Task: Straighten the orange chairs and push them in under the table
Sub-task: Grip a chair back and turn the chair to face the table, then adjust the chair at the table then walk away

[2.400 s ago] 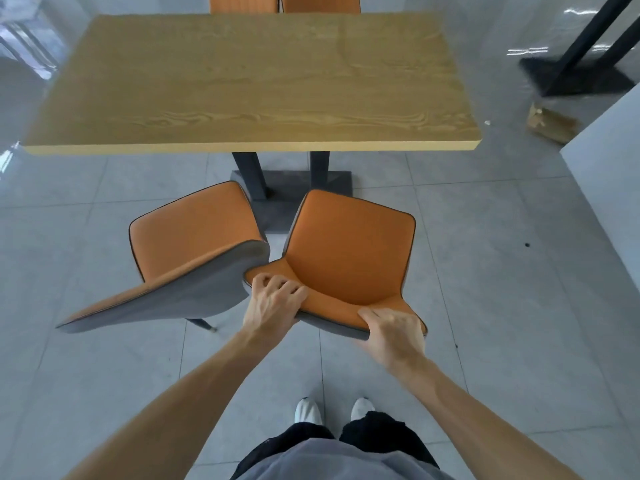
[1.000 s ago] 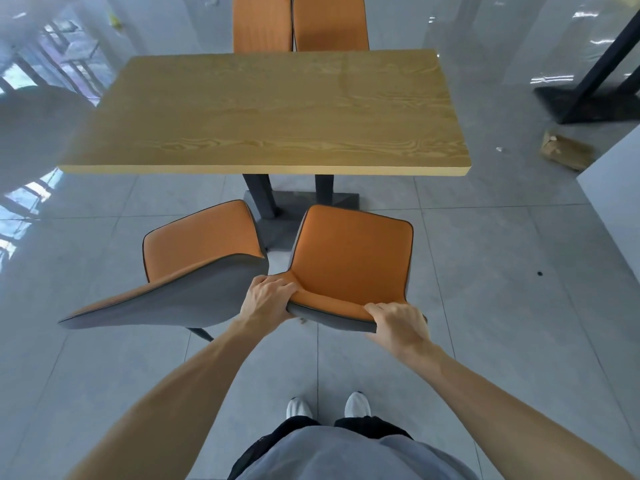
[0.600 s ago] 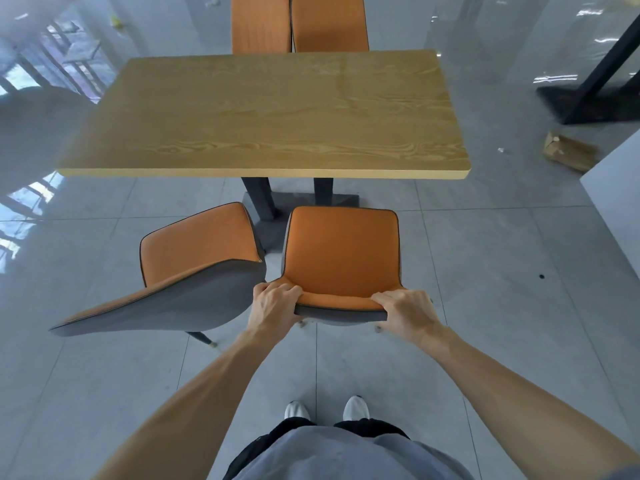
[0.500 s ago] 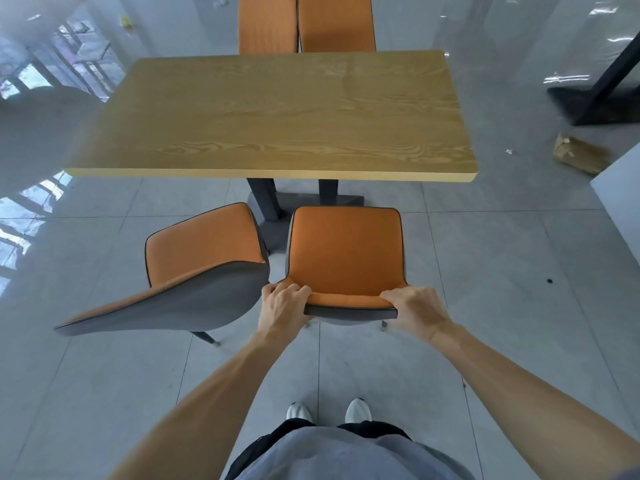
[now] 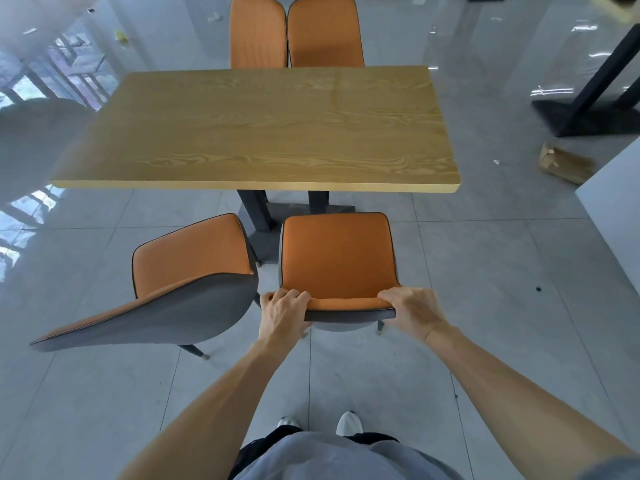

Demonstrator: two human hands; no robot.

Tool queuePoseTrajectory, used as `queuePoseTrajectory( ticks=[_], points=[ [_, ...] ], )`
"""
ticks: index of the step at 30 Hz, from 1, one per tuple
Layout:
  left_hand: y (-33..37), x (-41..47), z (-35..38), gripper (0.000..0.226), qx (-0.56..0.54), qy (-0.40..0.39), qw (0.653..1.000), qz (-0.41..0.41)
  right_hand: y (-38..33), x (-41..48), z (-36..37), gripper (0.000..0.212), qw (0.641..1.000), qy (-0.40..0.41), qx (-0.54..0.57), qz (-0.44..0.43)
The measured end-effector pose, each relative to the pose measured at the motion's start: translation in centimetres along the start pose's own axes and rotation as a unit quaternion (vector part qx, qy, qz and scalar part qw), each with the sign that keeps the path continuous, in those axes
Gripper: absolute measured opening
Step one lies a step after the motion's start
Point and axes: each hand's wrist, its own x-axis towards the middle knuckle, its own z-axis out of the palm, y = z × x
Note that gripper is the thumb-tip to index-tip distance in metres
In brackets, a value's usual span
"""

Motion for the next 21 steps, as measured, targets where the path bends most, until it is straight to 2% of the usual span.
queuePoseTrajectory(
  ticks=[6,10,14,17,21],
  points=[
    [0.5,-0.5,-1.3,0.034,0.011,-0.032,0.999,-0.002,-1.5,-0.6,-2.1,0.024,0.999,-0.031,0.014,0.027],
    [0.2,-0.9,-2.7,0.034,0.025,-0.074,0.997,0.021,-3.2,-0.2,-3.6,0.044,0.994,-0.104,-0.021,0.01],
    [0.2,-1.7,-4.7,0.029,0.006,-0.078,0.996,0.036,-5.7,0.5,-4.8,0.045,0.991,-0.126,-0.03,-0.018],
    [0.1,-2.5,-5.8,0.019,-0.02,-0.037,0.999,0.032,-8.2,1.4,-5.8,0.031,0.994,-0.098,-0.039,-0.043],
    [-0.9,-3.6,-6.7,0.017,-0.027,0.038,0.999,0.014,-11.8,2.9,-6.8,0.017,0.997,-0.024,-0.041,-0.067]
  ],
)
